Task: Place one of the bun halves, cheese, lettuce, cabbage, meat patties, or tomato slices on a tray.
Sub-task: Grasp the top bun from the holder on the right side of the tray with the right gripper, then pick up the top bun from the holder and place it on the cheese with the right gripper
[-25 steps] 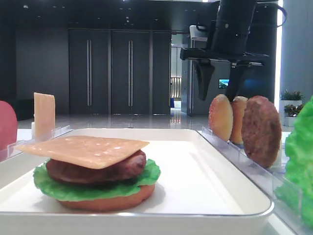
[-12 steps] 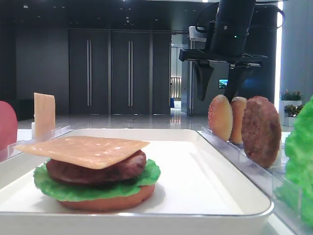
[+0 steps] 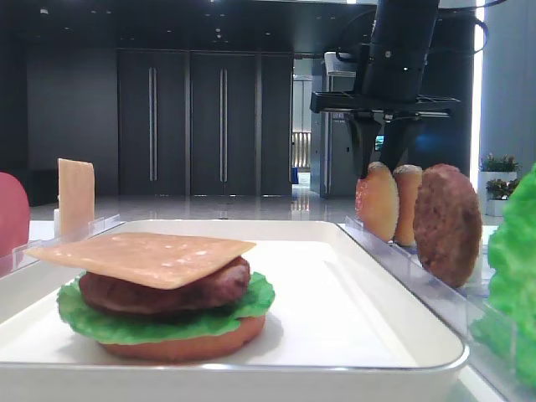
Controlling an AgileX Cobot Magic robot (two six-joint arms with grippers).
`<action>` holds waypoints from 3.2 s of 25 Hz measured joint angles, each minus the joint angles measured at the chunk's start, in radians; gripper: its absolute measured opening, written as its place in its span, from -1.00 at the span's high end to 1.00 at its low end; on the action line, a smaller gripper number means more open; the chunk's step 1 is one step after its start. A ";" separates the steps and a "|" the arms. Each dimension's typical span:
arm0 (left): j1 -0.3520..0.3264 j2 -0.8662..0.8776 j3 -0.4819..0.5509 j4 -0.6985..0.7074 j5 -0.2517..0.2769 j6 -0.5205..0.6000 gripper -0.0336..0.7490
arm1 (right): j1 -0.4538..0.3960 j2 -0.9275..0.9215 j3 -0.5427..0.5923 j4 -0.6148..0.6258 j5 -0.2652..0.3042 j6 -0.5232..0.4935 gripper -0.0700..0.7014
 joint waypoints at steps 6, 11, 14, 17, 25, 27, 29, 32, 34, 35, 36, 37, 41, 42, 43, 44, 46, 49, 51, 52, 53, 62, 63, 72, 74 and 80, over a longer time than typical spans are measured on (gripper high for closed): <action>0.000 0.000 0.000 0.000 0.000 0.000 0.93 | 0.000 0.002 0.000 -0.007 0.002 0.003 0.44; 0.000 0.000 0.000 0.000 0.000 0.000 0.93 | 0.000 0.002 0.000 -0.008 0.012 0.003 0.45; 0.000 0.000 0.000 0.000 0.000 0.000 0.93 | 0.000 0.002 0.000 -0.009 0.021 0.003 0.45; 0.000 0.000 0.000 0.000 0.000 0.000 0.93 | 0.000 0.002 -0.002 -0.009 0.033 0.004 0.45; 0.000 0.000 0.000 0.000 0.000 0.000 0.93 | 0.000 -0.020 -0.002 -0.009 0.068 0.005 0.45; 0.000 0.000 0.000 0.000 0.000 0.000 0.93 | 0.000 -0.024 -0.014 -0.009 0.090 0.005 0.45; 0.000 0.000 0.000 -0.001 0.000 0.000 0.93 | 0.000 -0.026 -0.034 -0.009 0.118 0.005 0.46; 0.000 0.000 0.000 -0.001 0.000 0.000 0.93 | 0.000 -0.026 -0.073 -0.008 0.161 0.005 0.48; 0.000 0.000 0.000 -0.001 0.000 0.000 0.93 | 0.000 -0.026 -0.103 -0.008 0.189 0.005 0.48; 0.000 0.000 0.000 -0.001 0.000 0.000 0.93 | 0.000 -0.026 -0.116 -0.008 0.206 0.005 0.48; 0.000 0.000 0.000 -0.001 0.000 0.000 0.93 | 0.000 -0.026 -0.132 -0.008 0.219 0.005 0.48; 0.000 0.000 0.000 -0.001 0.000 0.000 0.93 | 0.000 -0.028 -0.149 -0.008 0.227 0.005 0.48; 0.000 0.000 0.000 -0.001 0.000 0.000 0.93 | 0.000 -0.031 -0.211 -0.008 0.243 0.005 0.50; 0.000 0.000 0.000 -0.001 0.000 0.000 0.93 | 0.000 -0.031 -0.223 -0.008 0.243 0.005 0.51; 0.000 0.000 0.000 -0.001 0.000 0.000 0.93 | 0.000 -0.033 -0.235 -0.008 0.242 0.005 0.51; 0.000 0.000 0.000 -0.001 0.000 0.000 0.93 | 0.000 -0.036 -0.242 -0.004 0.242 0.005 0.51; 0.000 0.000 0.000 -0.001 0.000 0.000 0.93 | 0.000 -0.045 -0.247 0.011 0.243 0.005 0.51; 0.000 0.000 0.000 -0.001 0.000 0.000 0.93 | 0.000 -0.061 -0.250 0.011 0.243 0.005 0.52; 0.000 0.000 0.000 -0.001 0.000 0.000 0.93 | 0.000 -0.070 -0.250 0.011 0.243 0.005 0.54; 0.000 0.000 0.000 -0.001 0.000 0.000 0.93 | 0.000 -0.074 -0.250 0.011 0.243 0.005 0.54; 0.000 0.000 0.000 -0.001 0.000 0.000 0.93 | 0.000 -0.080 -0.250 0.011 0.244 0.005 0.54; 0.000 0.000 0.000 -0.001 0.000 0.000 0.93 | 0.000 -0.157 -0.250 0.146 0.245 0.004 0.54; 0.000 0.000 0.000 -0.001 0.000 0.000 0.93 | 0.000 -0.165 -0.250 0.167 0.245 0.003 0.56; 0.000 0.000 0.000 -0.001 0.000 0.000 0.93 | 0.042 -0.265 -0.167 0.237 0.244 -0.025 0.56; 0.000 0.000 0.000 -0.001 0.000 0.000 0.93 | 0.048 -0.294 -0.117 0.255 0.246 -0.035 0.58; 0.000 0.000 0.000 -0.001 0.000 0.000 0.93 | 0.049 -0.411 0.040 0.349 0.248 -0.077 0.58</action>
